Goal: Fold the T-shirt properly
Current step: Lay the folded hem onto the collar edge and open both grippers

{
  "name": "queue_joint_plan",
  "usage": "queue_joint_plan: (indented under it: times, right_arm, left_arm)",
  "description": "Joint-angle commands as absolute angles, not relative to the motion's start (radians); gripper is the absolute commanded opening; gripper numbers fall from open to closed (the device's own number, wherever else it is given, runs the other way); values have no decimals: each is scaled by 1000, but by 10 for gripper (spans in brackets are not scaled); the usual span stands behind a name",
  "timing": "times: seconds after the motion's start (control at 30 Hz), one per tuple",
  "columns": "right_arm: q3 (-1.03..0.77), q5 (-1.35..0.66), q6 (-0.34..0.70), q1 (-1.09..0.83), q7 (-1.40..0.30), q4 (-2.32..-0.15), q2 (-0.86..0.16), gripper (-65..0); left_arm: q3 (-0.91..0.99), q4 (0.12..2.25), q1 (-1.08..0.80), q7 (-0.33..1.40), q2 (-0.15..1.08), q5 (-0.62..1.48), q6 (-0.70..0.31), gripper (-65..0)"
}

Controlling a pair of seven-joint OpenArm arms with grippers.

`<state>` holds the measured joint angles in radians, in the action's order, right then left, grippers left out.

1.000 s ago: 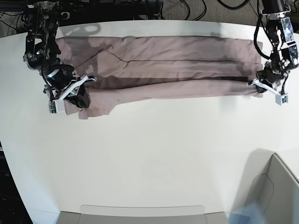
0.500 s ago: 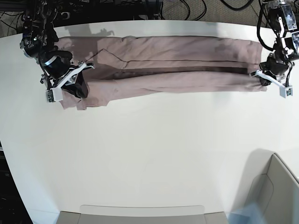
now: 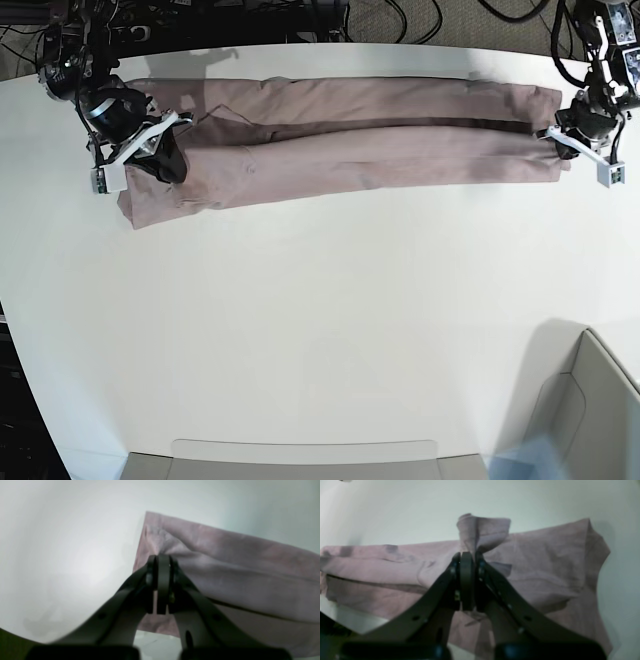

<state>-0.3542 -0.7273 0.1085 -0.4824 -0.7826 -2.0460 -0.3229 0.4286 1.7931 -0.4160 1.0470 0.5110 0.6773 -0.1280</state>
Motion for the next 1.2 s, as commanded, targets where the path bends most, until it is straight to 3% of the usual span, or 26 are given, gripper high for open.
queue_joint_plan:
  times: [0.0,0.57,0.7,0.77,0.93,1.03,1.17]
  right_arm:
    - [-360,-737,114,-489,-762,-2064,-334,-650]
    - [-354,-736,114,-553,-762,-2063,-334,-650]
    - [-352,-736,114,-553,-762,-2063,-332,-650]
    - [-352,-736,114,-553,-762,-2061,-332,-591]
    - [-352,-736,114,-553,-763,-2060,-332,-456]
    - [-352,-736,114,-552,-763,-2057,-332,-410]
    - [-352,-734,114,-549,-763,-2057,-332,-403]
  left_arm:
    - [444,1808,-424,1032,530,676,-127,-650]
    - [435,1799,-472,1064,529,673,-125,-650]
    - [441,1814,-473,1064,529,674,-125,-507]
    - [443,1840,-473,1064,530,674,-125,-462]
    - [440,1879,-475,1069,535,676,-124,-457]
    - [435,1870,-486,1059,538,676,-124,-451]
    - [433,1854,-479,1058,538,680,-124,-432]
